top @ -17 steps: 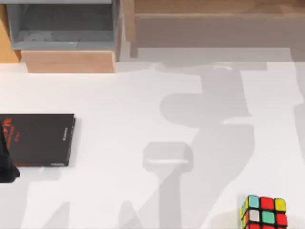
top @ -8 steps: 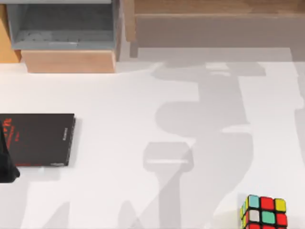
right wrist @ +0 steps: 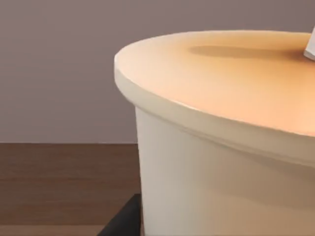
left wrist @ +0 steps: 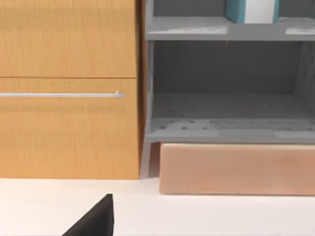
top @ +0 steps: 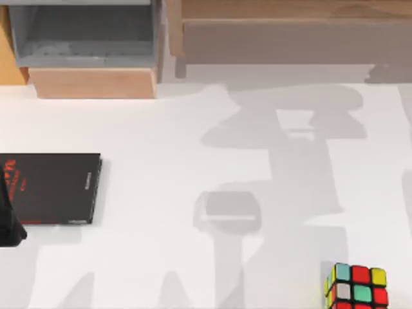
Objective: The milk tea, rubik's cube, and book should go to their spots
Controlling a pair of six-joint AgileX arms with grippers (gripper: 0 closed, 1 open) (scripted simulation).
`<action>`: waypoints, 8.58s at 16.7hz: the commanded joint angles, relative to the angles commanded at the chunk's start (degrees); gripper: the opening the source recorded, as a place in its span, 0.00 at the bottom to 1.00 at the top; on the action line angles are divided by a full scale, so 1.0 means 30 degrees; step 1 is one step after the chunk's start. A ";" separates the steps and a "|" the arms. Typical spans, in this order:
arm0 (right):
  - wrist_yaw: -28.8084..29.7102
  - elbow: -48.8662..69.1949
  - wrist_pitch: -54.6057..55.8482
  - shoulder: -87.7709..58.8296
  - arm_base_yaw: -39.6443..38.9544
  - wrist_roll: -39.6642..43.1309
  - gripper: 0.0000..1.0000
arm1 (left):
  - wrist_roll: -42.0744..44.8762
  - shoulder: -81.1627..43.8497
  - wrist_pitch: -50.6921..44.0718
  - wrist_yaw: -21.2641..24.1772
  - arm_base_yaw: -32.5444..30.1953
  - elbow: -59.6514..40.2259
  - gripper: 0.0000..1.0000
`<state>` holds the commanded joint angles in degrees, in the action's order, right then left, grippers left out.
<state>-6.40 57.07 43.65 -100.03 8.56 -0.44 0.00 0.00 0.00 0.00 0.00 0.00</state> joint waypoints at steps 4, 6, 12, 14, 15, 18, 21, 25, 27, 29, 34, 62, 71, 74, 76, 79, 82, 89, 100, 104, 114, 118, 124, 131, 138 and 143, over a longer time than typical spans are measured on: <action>-0.0001 0.0073 -0.0001 -0.0082 -0.0061 -0.0053 0.00 | 0.0000 0.0000 0.0000 0.0000 0.0000 0.0000 1.00; -0.0119 0.0132 0.0655 0.0011 0.0540 -0.0321 0.00 | 0.0000 0.0000 0.0000 0.0000 0.0000 0.0000 1.00; -0.2245 -0.0859 0.4926 -0.1336 0.4730 -0.1158 0.00 | 0.0000 0.0000 0.0000 0.0000 0.0000 0.0000 1.00; -0.3472 -0.1299 0.6240 -0.2577 0.5976 -0.1113 0.00 | 0.0000 0.0000 0.0000 0.0000 0.0000 0.0000 1.00; -0.4120 -0.1467 0.6785 -0.3299 0.6464 -0.1027 0.00 | 0.0000 0.0000 0.0000 0.0000 0.0000 0.0000 1.00; -0.6059 -0.1699 0.7911 -0.5369 0.7281 -0.0555 0.00 | 0.0000 0.0000 0.0000 0.0000 0.0000 0.0000 1.00; -0.7268 -0.1690 0.8335 -0.6566 0.7419 -0.0106 0.00 | 0.0000 0.0000 0.0000 0.0000 0.0000 0.0000 1.00; -0.7284 -0.1646 0.8300 -0.6582 0.7327 -0.0135 0.00 | 0.0000 0.0000 0.0000 0.0000 0.0000 0.0000 1.00; -0.7280 -0.1653 0.8460 -0.6750 0.7345 -0.0159 0.00 | 0.0000 0.0000 0.0000 0.0000 0.0000 0.0000 1.00; -0.7294 -0.1685 0.8906 -0.7212 0.7363 -0.0185 0.00 | 0.0000 0.0000 0.0000 0.0000 0.0000 0.0000 1.00; -0.7306 -0.1736 1.0271 -0.8449 0.7415 -0.0082 0.00 | 0.0000 0.0000 0.0000 0.0000 0.0000 0.0000 1.00; -0.7343 -0.1829 1.0487 -0.8564 0.7435 -0.0068 1.00 | 0.0000 0.0000 0.0000 0.0000 0.0000 0.0000 1.00; -0.8079 -0.3908 1.1640 -0.7741 0.8099 -0.0086 1.00 | 0.0000 0.0000 0.0000 0.0000 0.0000 0.0000 1.00; -0.8316 -0.4196 1.0911 -0.6953 0.8087 -0.0137 1.00 | 0.0000 0.0000 0.0000 0.0000 0.0000 0.0000 1.00; -0.8494 -0.4509 0.9946 -0.5437 0.8222 -0.0121 1.00 | 0.0000 0.0000 0.0000 0.0000 0.0000 0.0000 1.00; -0.8703 -0.4920 0.8592 -0.3574 0.8629 -0.0128 1.00 | 0.0000 0.0000 0.0000 0.0000 0.0000 0.0000 1.00; -0.8734 -0.5014 0.8351 -0.3312 0.8691 -0.0133 1.00 | 0.0000 0.0000 0.0000 0.0000 0.0000 0.0000 1.00; -0.8726 -0.4197 0.6642 -0.1593 0.7893 -0.2041 1.00 | 0.0000 0.0000 0.0000 0.0000 0.0000 0.0000 1.00; -0.6657 -0.2073 -1.3961 0.6081 -0.2511 -1.4041 1.00 | 0.0000 0.0000 0.0000 0.0000 0.0000 0.0000 1.00; -0.4201 -0.1687 -2.3491 0.7022 -0.7793 -1.6600 1.00 | 0.0000 0.0000 0.0000 0.0000 0.0000 0.0000 1.00; 0.1989 -0.0694 -3.6226 0.6912 -1.6354 -1.6368 1.00 | 0.0000 0.0000 0.0000 0.0000 0.0000 0.0000 1.00; 0.2134 -0.0684 -3.6412 0.6866 -1.6534 -1.6313 1.00 | 0.0000 0.0000 0.0000 0.0000 0.0000 0.0000 1.00; 0.2135 -0.1795 -3.4964 0.6463 -1.6525 -1.6298 1.00 | 0.0000 0.0000 0.0000 0.0000 0.0000 0.0000 1.00; 0.2131 -0.4184 -3.1392 0.5346 -1.6593 -1.6396 1.00 | 0.0000 0.0000 0.0000 0.0000 0.0000 0.0000 1.00; 0.2131 -0.4184 -3.1392 0.5346 -1.6593 -1.6396 0.62 | 0.0000 0.0000 0.0000 0.0000 0.0000 0.0000 1.00; 0.2131 -0.4184 -3.1392 0.5346 -1.6593 -1.6396 0.25 | 0.0000 0.0000 0.0000 0.0000 0.0000 0.0000 1.00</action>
<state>-0.01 44.52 -50.52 -83.99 -41.22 -49.63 0.00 0.00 0.00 0.00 0.00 0.00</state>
